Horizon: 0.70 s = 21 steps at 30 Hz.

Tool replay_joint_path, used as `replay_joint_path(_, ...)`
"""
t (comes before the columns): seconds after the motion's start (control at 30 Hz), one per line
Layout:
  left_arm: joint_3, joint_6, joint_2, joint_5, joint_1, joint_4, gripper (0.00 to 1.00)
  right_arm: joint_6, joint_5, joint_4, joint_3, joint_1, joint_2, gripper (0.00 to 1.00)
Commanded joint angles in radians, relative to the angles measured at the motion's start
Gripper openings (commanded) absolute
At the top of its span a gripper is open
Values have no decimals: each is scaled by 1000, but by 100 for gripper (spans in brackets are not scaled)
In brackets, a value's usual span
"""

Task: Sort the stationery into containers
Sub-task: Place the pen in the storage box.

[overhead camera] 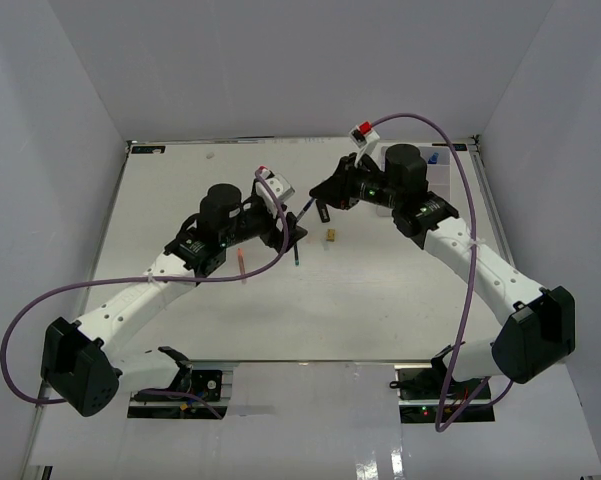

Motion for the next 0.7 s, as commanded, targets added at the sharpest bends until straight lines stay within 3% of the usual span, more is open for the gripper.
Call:
replay_joint_path(0.0, -18, -68, -11, -125, -3, 31, 92, -115, 124, -26, 35, -30, -17, 8)
replay_joint_path(0.07, -32, -99, -16, -187, -4, 22, 97, -193, 256, -35, 61, -59, -16, 8)
replay_joint_path(0.2, -73, -185, -26, -336, -1, 12, 98, -284, 517, -49, 75, -148, 7, 8)
replay_joint_path(0.43, -89, -298, 32, -506, 16, -27, 98, -316, 619, 70, 147, -325, 116, 8)
replay_joint_path(0.67, -36, -337, 116, -532, 57, -110, 98, -336, 661, 150, 242, -382, 263, 8)
